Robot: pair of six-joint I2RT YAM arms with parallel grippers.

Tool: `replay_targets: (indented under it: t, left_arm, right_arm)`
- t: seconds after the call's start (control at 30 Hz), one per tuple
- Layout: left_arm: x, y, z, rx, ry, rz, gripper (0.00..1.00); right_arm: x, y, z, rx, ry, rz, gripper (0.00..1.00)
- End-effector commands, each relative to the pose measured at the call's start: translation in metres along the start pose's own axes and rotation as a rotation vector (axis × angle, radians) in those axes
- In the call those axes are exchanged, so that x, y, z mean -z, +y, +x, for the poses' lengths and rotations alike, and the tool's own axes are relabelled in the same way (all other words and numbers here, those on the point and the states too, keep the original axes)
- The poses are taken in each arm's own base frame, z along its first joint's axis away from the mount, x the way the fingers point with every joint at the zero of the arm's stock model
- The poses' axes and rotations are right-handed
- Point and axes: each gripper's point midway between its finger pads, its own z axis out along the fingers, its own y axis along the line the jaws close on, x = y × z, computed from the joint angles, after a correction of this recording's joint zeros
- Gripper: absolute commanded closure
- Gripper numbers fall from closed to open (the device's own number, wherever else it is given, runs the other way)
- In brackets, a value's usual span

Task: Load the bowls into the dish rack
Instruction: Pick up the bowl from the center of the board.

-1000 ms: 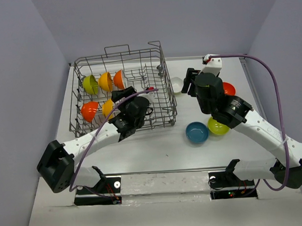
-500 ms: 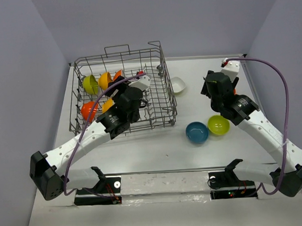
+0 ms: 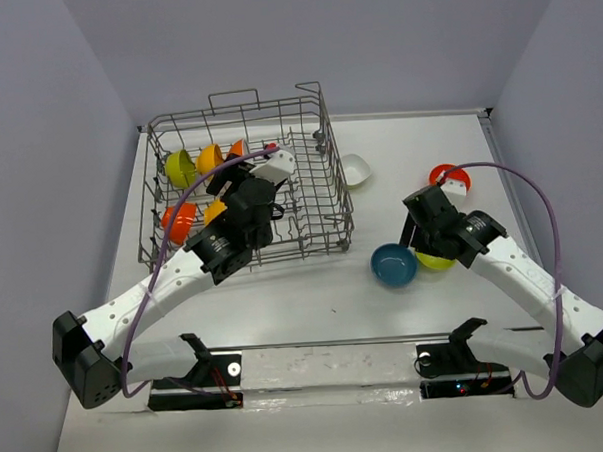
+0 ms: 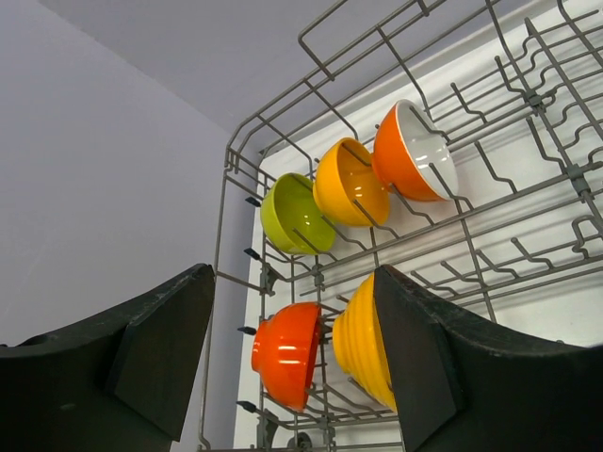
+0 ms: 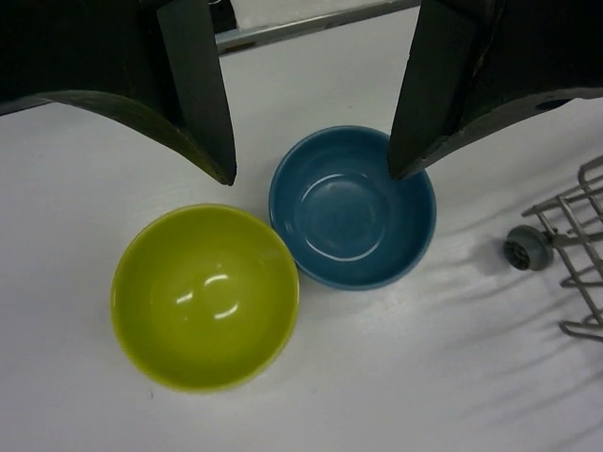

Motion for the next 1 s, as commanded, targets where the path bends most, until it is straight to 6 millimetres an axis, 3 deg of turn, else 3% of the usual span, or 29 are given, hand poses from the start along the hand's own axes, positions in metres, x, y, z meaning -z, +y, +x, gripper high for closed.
replay_targets:
  t: [0.0, 0.33, 0.63, 0.97]
  left_arm:
    - [0.005, 0.009, -0.013, 0.113, -0.055, -0.019, 0.19]
    - [0.004, 0.007, -0.008, 0.088, -0.045, -0.025, 0.18]
    - [0.002, 0.003, -0.006, 0.073, -0.038, -0.021, 0.18]
    - [0.003, 0.002, -0.005, 0.067, -0.037, -0.016, 0.18]
  right_arm:
    - [-0.001, -0.003, 0.046, -0.081, 0.159, -0.019, 0.28]
    - [-0.026, -0.001, 0.106, -0.167, 0.310, -0.026, 0.33]
    - [-0.046, 0.002, 0.105, -0.219, 0.254, -0.011, 0.40]
    - [-0.064, 0.008, 0.109, -0.233, 0.236, -0.003, 0.40]
